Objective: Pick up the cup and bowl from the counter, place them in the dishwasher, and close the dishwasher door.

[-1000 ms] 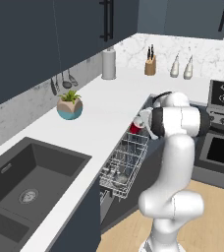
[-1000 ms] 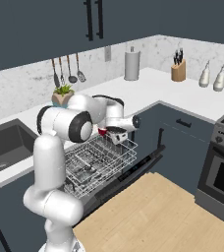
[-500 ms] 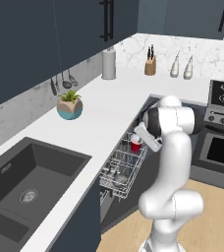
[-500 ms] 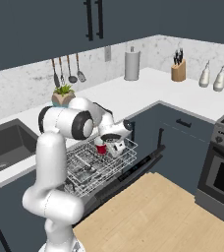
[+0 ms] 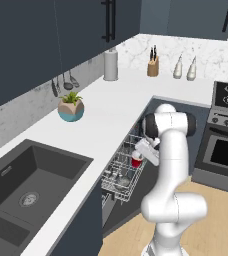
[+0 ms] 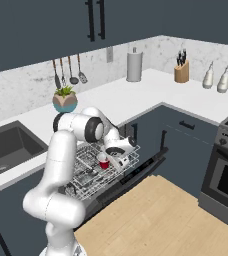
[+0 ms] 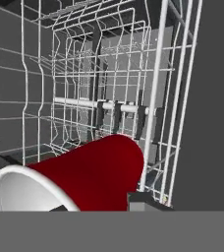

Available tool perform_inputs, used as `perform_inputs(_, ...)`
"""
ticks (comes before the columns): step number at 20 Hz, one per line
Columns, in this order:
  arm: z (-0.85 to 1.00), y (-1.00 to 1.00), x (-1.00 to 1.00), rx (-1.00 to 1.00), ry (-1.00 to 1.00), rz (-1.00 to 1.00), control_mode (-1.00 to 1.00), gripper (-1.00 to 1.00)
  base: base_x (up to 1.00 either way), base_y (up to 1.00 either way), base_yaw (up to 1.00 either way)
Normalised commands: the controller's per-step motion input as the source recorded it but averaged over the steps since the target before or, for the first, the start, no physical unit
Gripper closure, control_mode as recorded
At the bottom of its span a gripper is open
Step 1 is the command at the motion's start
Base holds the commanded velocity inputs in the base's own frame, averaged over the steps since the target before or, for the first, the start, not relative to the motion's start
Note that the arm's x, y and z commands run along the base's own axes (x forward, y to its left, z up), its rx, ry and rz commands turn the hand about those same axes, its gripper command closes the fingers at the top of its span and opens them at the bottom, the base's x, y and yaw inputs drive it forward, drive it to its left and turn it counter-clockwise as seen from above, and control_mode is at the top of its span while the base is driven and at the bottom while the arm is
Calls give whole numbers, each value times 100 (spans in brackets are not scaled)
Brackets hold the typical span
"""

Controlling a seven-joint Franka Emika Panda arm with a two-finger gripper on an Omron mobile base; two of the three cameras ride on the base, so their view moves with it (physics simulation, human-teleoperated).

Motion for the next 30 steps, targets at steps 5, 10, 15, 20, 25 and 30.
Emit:
perform_inputs(5,-30,12,48,0,0,9,-100,100,0,0,0)
perform_inputs(10,-37,-4,18,0,0,6,-100,100,0,0,0)
perform_inputs(15,15,-6,0,0,-13,6,-100,100,0,0,0)
perform_inputs(20,-38,15,0,0,-3,4,-100,100,0,0,0)
perform_inputs(25,-50,0,-6,0,0,4,-100,-100,0,0,0)
perform_inputs(30,10,-7,-2,0,-1,0,-100,-100,0,0,0)
